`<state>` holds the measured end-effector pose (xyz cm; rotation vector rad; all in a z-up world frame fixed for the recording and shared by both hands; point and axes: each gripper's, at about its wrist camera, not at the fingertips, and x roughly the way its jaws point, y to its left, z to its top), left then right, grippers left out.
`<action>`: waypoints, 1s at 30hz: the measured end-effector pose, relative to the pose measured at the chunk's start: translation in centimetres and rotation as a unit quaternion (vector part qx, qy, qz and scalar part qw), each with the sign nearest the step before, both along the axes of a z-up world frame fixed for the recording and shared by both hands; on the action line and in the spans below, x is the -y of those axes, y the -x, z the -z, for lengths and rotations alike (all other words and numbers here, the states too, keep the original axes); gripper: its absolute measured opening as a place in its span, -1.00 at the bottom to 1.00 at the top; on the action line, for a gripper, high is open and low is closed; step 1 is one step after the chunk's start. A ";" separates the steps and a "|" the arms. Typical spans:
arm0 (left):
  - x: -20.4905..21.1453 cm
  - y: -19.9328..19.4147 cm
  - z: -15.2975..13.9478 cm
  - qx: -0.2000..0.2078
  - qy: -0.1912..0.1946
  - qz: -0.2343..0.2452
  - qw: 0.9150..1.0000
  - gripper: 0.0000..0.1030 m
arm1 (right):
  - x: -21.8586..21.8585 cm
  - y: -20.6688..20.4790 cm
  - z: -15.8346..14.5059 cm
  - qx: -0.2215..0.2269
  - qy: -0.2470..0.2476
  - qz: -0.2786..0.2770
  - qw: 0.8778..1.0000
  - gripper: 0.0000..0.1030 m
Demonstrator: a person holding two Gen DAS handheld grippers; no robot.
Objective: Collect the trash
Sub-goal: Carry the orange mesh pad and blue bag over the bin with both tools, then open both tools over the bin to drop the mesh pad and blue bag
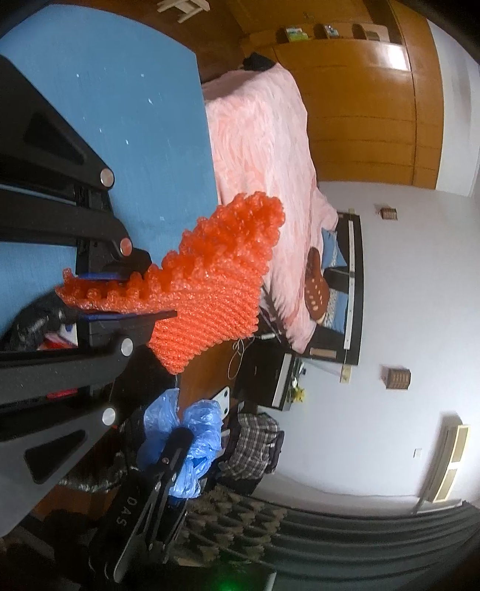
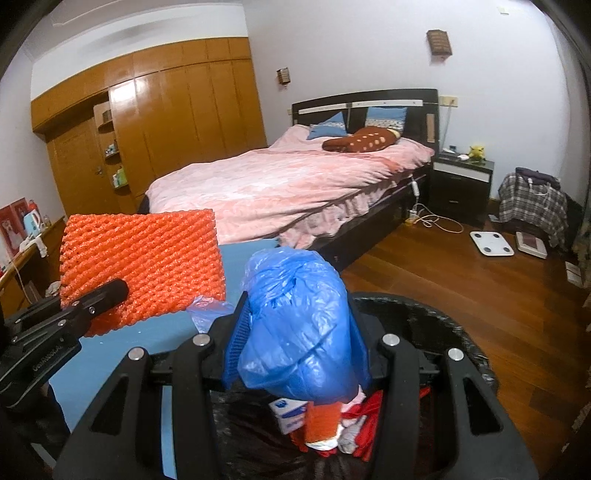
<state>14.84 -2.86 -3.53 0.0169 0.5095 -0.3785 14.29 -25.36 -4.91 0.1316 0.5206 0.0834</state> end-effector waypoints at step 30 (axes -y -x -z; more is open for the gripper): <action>9.7 -4.3 7.1 -0.071 -0.038 0.076 0.994 -0.77 | 7.5 -0.7 7.4 -0.069 -0.006 0.079 0.994 -0.09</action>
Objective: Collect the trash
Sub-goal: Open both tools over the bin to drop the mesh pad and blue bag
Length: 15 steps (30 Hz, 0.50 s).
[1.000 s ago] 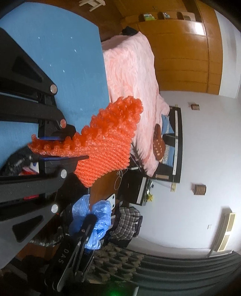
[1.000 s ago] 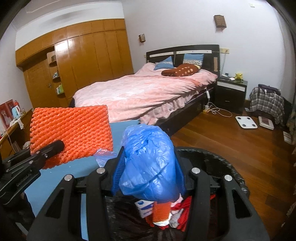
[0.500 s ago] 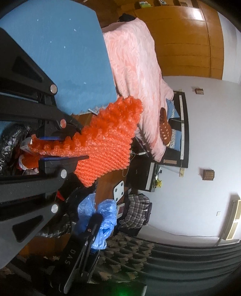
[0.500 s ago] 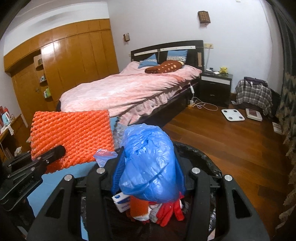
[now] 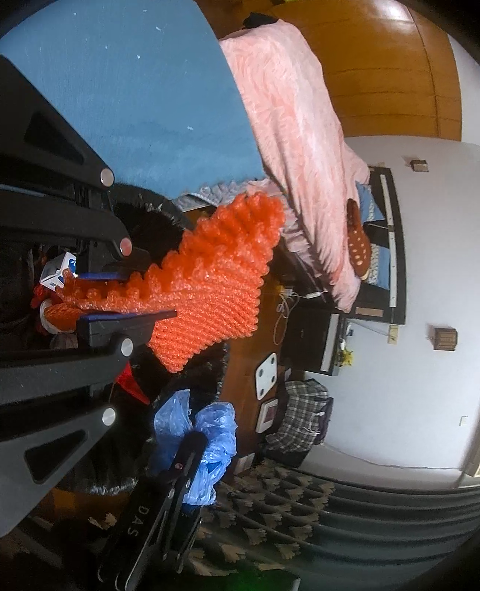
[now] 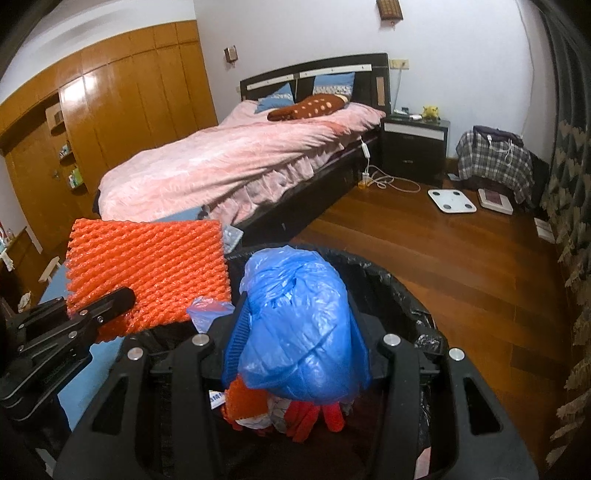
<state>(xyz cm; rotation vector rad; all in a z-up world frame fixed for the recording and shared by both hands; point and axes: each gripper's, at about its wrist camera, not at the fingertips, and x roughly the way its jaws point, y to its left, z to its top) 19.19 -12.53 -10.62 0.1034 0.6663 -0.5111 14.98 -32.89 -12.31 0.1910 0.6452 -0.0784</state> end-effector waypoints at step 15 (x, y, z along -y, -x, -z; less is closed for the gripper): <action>0.6 -1.3 2.1 -0.033 -0.009 0.007 0.999 -0.10 | 0.5 -1.9 1.4 -0.016 0.006 0.009 1.000 0.30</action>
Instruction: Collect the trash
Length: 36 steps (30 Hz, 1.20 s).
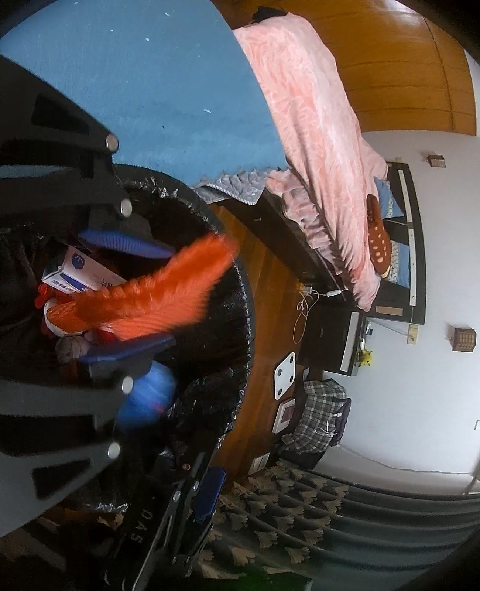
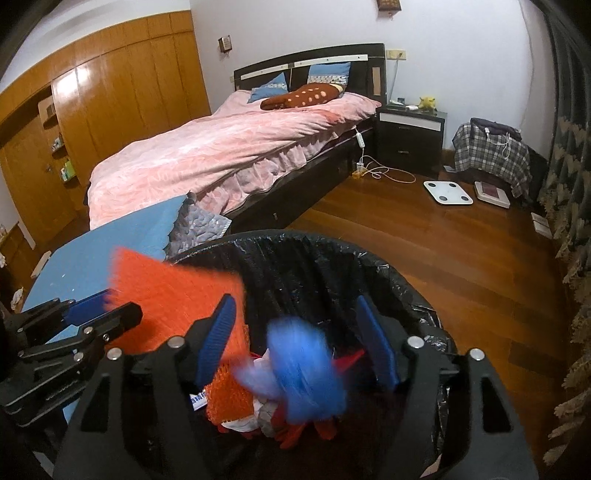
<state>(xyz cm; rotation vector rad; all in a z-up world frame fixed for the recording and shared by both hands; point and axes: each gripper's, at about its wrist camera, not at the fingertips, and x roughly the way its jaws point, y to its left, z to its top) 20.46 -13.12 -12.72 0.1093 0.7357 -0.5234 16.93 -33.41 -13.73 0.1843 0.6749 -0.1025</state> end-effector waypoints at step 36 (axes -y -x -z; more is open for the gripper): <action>-11.7 10.6 -10.3 0.087 0.017 -0.107 0.990 0.88 | -8.0 9.9 -10.6 0.057 0.007 -0.076 0.995 0.90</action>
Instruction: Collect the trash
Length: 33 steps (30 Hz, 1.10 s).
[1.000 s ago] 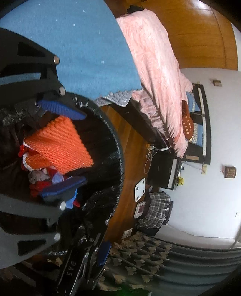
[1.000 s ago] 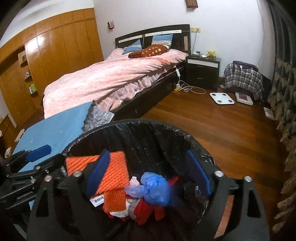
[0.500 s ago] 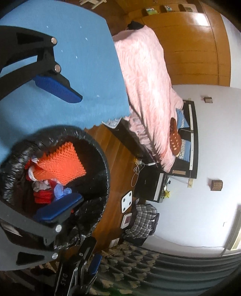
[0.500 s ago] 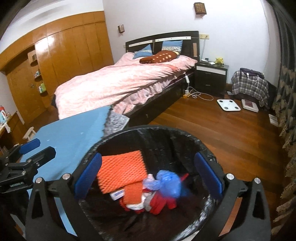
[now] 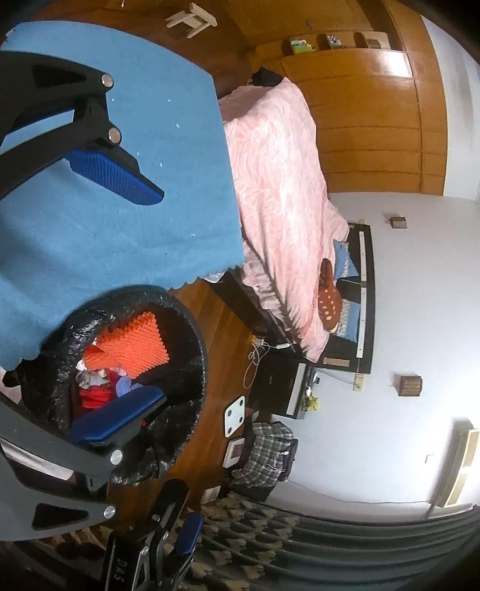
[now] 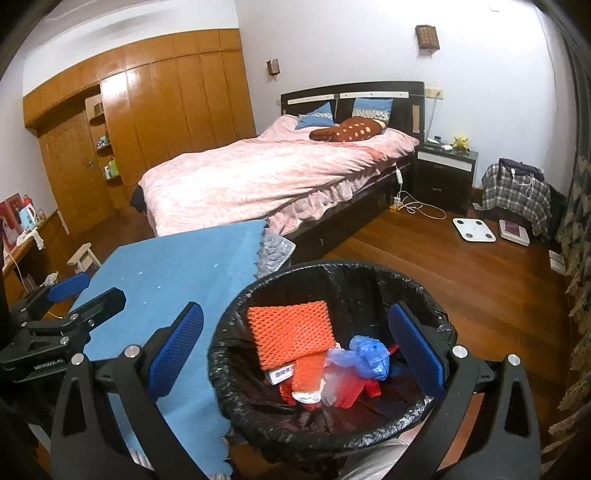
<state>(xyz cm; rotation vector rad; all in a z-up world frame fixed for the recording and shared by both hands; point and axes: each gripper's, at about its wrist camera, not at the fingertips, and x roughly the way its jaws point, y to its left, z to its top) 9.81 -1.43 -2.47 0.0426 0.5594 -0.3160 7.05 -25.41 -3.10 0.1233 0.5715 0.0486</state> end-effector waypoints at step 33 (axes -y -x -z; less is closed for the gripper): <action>-1.7 3.5 -1.6 0.029 0.006 -0.013 0.999 0.88 | -2.8 3.1 -2.7 0.017 0.011 -0.029 0.999 0.90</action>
